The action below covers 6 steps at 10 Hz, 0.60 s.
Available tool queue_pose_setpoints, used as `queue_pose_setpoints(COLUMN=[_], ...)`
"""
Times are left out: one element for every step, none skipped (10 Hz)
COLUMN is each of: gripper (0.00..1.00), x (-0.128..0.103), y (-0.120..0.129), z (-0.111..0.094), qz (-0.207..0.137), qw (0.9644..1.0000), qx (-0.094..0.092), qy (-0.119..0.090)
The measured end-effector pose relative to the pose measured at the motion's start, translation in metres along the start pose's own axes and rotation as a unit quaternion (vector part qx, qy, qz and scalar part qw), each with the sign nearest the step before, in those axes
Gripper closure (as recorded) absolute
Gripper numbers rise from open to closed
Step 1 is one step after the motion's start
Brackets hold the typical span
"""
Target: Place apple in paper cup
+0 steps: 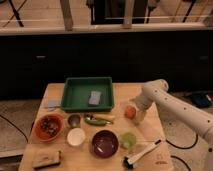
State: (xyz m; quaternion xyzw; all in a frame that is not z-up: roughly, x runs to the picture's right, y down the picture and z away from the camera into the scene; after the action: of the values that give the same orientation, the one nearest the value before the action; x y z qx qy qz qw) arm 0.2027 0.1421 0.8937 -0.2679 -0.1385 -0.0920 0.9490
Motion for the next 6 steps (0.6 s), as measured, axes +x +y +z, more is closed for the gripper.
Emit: queue_pose_setpoints(gripper=[0.20, 0.20, 0.20, 0.20, 0.20, 0.20], x=[0.0002, -0.0003, 0.0002, 0.0013, 0.0009, -0.0012], y=[0.0004, -0.0008, -0.0013, -0.0001, -0.0003, -0.0019], z=[0.0013, 0.0023, 0.0028, 0.0033, 0.0044, 0.0059], qz=[-0.001, -0.004, -0.007, -0.012, -0.017, -0.022], qw=[1.0000, 0.9999, 0.9999, 0.9998, 0.9997, 0.9995], qx=[-0.005, -0.008, -0.010, -0.015, -0.019, -0.023], qy=[-0.002, -0.005, -0.006, -0.007, -0.007, -0.009])
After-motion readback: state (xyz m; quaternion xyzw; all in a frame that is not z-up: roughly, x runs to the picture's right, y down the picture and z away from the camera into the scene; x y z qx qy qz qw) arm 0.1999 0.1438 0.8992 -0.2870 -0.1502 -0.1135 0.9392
